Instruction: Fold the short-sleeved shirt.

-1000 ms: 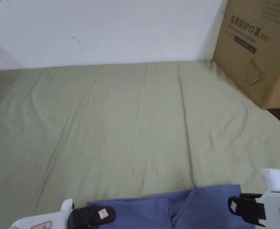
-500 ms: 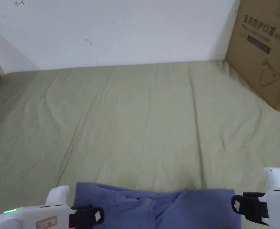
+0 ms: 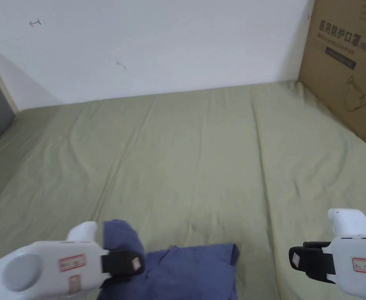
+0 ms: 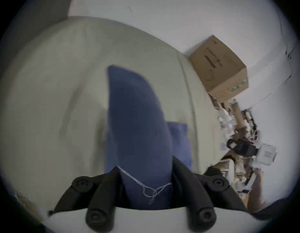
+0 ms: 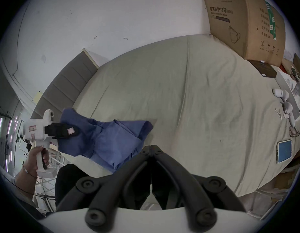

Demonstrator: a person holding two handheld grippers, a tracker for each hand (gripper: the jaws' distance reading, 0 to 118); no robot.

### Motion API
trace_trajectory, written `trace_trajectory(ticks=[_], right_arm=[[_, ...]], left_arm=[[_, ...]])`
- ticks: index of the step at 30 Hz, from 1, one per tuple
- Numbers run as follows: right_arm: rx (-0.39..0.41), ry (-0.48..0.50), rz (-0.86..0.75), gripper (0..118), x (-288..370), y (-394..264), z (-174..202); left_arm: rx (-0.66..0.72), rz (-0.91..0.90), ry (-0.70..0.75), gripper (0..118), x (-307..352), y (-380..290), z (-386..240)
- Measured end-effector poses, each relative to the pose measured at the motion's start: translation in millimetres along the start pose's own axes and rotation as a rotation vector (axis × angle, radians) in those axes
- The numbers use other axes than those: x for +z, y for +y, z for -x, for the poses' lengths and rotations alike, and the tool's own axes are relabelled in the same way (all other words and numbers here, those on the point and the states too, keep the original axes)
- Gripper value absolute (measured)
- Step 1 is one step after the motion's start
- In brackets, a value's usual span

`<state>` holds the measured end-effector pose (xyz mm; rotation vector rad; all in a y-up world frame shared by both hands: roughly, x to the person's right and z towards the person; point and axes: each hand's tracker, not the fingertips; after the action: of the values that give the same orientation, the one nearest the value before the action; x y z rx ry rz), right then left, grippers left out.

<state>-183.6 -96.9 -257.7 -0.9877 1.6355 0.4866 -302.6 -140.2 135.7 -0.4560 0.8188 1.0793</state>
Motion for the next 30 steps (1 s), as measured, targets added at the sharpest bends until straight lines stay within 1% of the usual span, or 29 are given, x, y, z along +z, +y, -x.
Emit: trace_trajectory(ticks=[1,3,5,7,8,11,15,16,17,18,19,20,21,24,26,30], right_arm=[[0.006,-0.003,0.001,0,1.0,-0.3,-0.2],[0.015,-0.012,0.002,0,2.7,-1.2,-2.1],[0.01,-0.021,-0.002,0,5.8,-2.0,-6.5],[-0.004,-0.023,-0.006,0,8.3,-3.7,-11.8],[-0.011,-0.024,-0.008,0,9.5,-4.5,-14.3],[-0.025,-0.029,-0.011,0,11.9,-7.3,-19.6],[-0.035,-0.033,-0.01,0,10.9,-8.4,-24.8],[-0.039,-0.033,-0.012,0,10.8,-8.1,-25.6],[-0.043,-0.032,-0.017,0,11.0,-7.8,-26.2],[-0.047,-0.029,-0.022,0,11.2,-7.5,-26.7],[-0.052,-0.026,-0.029,0,11.1,-7.5,-28.9],[-0.058,-0.023,-0.034,0,11.3,-7.3,-29.5],[-0.061,-0.021,-0.038,0,11.5,-7.2,-29.8],[-0.067,-0.018,-0.048,0,13.1,-7.9,-29.9],[-0.07,-0.019,-0.049,0,14.6,-9.0,-31.7],[-0.079,-0.031,-0.042,0,18.1,-12.5,-36.7]], left_arm=[[-0.001,0.029,-0.036,20,-20.1,0.2,-13.5],[-0.005,0.085,-0.106,57,-55.6,2.9,-26.1],[0.018,0.167,-0.163,87,-90.4,-1.5,-38.5],[0.049,0.201,-0.199,110,-112.2,-4.9,-42.4],[0.035,0.189,-0.188,116,-117.0,-4.7,-44.2],[0.018,0.161,-0.24,115,-115.4,-3.6,-46.4],[-0.006,0.114,-0.195,115,-85.7,6.0,-33.6],[-0.022,0.099,-0.163,114,-75.7,8.8,-28.1],[-0.037,0.091,-0.142,106,-66.9,11.1,-23.6],[-0.049,0.097,-0.133,90,-61.0,11.1,-21.2],[-0.058,0.103,-0.128,62,-55.6,11.8,-18.8],[-0.065,0.113,-0.122,13,-53.0,11.4,-17.2],[-0.07,0.119,-0.131,2,-51.8,10.7,-16.3],[-0.106,0.161,-0.149,2,-67.0,2.4,-32.2],[-0.136,0.232,-0.17,2,-90.8,-3.0,-47.2],[-0.163,0.338,-0.142,2,-141.0,-19.1,-70.3]])
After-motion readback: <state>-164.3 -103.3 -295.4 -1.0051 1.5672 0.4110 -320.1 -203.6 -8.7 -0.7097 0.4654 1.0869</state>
